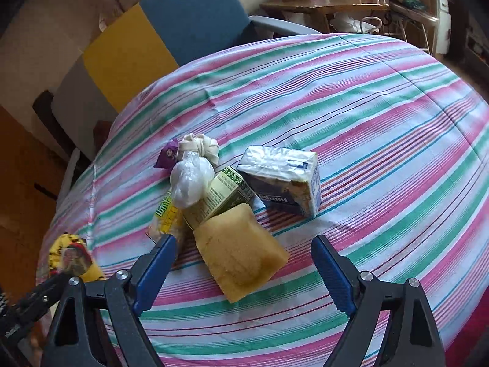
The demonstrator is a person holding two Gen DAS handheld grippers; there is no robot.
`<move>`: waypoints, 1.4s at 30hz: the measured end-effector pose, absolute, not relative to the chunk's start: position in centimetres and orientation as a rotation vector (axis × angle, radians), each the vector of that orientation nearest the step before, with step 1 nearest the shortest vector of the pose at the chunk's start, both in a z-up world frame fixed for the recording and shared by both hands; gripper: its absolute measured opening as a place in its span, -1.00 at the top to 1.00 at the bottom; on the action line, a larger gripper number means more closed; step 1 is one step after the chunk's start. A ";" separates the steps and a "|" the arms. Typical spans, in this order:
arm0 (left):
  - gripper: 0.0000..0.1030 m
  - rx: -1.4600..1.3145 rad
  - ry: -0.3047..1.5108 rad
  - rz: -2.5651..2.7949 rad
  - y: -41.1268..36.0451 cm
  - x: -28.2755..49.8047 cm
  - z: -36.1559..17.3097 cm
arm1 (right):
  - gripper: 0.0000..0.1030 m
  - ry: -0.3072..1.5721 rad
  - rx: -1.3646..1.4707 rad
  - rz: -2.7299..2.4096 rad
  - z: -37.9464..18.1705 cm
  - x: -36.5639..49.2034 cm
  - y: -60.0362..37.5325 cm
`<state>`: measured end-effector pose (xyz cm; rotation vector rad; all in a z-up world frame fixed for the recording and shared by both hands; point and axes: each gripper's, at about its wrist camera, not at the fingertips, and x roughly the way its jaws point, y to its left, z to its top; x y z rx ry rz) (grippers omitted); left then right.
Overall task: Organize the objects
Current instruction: 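Move the left gripper to the yellow knitted toy and grasp it, then carry the yellow knitted toy over the gold tray and open the left gripper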
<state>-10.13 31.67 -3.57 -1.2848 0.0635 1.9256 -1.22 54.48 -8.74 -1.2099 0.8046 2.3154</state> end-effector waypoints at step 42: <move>0.30 -1.591 -0.215 2.419 4.7 -22.0 -8.4 | -0.04 0.261 -1.440 2.460 -9.0 -4.0 48.1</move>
